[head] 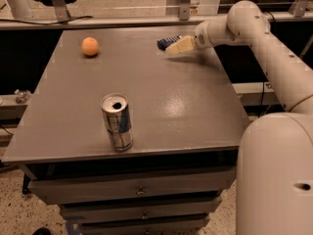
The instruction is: Move rxbar blueberry near redbull can
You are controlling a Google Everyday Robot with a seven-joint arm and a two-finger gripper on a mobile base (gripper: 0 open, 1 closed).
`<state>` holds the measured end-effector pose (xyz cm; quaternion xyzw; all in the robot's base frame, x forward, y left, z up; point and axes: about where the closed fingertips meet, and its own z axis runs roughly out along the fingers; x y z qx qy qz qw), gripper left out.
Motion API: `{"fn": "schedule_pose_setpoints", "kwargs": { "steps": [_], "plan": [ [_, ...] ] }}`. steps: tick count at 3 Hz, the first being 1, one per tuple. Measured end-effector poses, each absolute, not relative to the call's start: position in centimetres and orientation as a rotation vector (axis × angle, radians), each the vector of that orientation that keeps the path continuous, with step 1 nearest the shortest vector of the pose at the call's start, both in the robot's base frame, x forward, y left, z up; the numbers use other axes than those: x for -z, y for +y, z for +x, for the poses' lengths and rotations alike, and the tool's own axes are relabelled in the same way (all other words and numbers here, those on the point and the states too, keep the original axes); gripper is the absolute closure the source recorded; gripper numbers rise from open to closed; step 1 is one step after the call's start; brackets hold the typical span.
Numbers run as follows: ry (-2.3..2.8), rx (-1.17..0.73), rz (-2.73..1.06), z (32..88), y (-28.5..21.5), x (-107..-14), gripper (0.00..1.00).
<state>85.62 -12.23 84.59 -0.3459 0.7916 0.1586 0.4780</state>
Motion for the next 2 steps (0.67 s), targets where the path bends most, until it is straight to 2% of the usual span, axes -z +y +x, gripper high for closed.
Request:
{"fn": "schedule_pose_setpoints", "kwargs": {
  "steps": [1,2],
  "plan": [
    [1.936,-0.398,-0.839,87.02,-11.94,-83.79,0.00],
    [1.939,-0.402,-0.836,87.98,-11.56,-83.44,0.17]
  ]
}}
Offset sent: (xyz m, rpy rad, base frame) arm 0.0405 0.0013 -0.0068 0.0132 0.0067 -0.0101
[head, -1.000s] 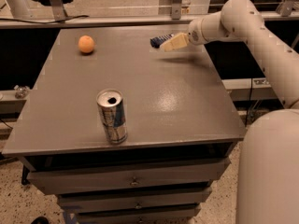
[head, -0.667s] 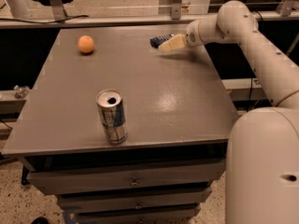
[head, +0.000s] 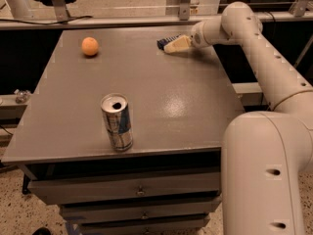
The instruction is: Move rxbar blueberry near redbull can
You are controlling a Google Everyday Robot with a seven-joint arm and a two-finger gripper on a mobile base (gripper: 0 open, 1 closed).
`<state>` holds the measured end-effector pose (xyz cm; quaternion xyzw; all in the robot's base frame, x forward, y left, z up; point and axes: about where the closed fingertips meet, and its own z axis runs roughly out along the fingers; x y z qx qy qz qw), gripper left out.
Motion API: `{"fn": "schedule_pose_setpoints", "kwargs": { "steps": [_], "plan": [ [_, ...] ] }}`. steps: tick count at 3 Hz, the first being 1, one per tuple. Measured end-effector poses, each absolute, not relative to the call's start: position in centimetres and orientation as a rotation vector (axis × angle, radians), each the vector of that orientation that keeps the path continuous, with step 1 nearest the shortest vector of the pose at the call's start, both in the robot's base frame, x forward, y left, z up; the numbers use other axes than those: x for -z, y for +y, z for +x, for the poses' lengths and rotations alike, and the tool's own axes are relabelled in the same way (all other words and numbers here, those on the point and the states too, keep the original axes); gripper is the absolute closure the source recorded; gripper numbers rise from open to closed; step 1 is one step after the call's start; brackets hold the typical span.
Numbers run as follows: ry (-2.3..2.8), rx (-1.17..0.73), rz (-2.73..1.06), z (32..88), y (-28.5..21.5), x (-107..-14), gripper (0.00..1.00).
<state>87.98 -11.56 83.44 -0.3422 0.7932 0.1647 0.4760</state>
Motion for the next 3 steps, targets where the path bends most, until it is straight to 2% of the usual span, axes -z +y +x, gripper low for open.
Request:
{"fn": "schedule_pose_setpoints", "kwargs": {
  "steps": [3],
  "plan": [
    [1.935,-0.407,-0.821,88.41,-11.76,-83.76,0.85]
  ]
}}
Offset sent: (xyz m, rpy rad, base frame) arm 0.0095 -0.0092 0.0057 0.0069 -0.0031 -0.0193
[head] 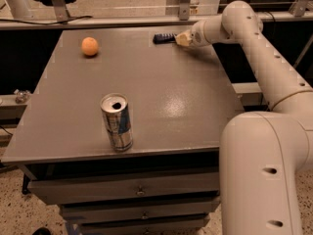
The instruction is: Move rxbar blueberry near redbull can
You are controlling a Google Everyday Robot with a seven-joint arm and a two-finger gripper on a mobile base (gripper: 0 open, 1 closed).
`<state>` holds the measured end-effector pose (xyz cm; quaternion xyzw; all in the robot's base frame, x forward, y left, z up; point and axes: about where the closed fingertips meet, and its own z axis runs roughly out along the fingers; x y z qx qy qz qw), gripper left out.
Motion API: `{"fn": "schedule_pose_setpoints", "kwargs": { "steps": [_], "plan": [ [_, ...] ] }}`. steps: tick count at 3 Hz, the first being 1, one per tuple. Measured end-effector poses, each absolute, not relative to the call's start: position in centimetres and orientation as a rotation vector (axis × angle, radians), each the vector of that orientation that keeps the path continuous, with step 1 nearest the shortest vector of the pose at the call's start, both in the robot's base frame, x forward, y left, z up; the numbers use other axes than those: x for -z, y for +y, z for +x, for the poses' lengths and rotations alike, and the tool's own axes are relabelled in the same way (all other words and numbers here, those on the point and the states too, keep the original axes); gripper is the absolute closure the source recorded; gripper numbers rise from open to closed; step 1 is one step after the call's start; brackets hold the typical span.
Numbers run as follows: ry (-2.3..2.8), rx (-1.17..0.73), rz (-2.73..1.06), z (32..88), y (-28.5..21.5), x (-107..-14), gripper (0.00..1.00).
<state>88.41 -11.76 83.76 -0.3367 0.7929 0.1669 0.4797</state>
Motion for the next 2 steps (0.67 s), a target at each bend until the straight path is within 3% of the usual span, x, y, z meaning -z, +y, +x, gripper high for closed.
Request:
{"fn": "schedule_pose_setpoints", "kwargs": {
  "steps": [1,2],
  "plan": [
    [1.901,-0.407,-0.820,87.6,-11.8,-85.5,1.00],
    [1.861,-0.407,-0.817,86.3,-11.8,-87.8,1.00]
  ]
}}
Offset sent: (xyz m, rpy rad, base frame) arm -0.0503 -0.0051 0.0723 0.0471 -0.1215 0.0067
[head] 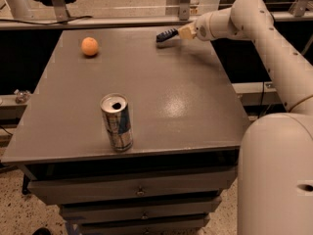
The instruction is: Move rxbar blueberry near redbull can
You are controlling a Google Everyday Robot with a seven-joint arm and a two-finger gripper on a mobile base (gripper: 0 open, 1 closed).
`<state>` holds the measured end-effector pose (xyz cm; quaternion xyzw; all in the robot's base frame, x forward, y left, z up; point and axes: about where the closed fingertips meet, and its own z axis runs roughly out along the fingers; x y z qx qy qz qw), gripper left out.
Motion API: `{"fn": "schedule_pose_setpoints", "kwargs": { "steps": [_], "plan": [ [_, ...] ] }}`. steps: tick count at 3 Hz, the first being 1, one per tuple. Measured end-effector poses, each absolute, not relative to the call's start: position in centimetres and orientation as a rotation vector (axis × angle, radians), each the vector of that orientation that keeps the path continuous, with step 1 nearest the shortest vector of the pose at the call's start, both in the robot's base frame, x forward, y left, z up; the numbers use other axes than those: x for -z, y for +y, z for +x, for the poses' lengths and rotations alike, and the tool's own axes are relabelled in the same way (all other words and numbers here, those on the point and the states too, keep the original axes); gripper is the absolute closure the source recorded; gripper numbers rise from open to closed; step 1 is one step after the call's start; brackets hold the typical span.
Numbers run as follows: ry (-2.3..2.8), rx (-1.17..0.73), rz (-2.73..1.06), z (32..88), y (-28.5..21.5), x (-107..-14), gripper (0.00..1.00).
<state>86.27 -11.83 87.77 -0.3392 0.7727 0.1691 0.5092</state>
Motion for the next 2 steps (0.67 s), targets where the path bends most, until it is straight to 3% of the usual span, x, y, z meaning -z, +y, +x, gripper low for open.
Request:
{"fn": "schedule_pose_setpoints", "kwargs": {
  "steps": [2],
  "plan": [
    [1.813,-0.432,-0.846,80.0,-11.2,-90.2,1.00]
  ]
}}
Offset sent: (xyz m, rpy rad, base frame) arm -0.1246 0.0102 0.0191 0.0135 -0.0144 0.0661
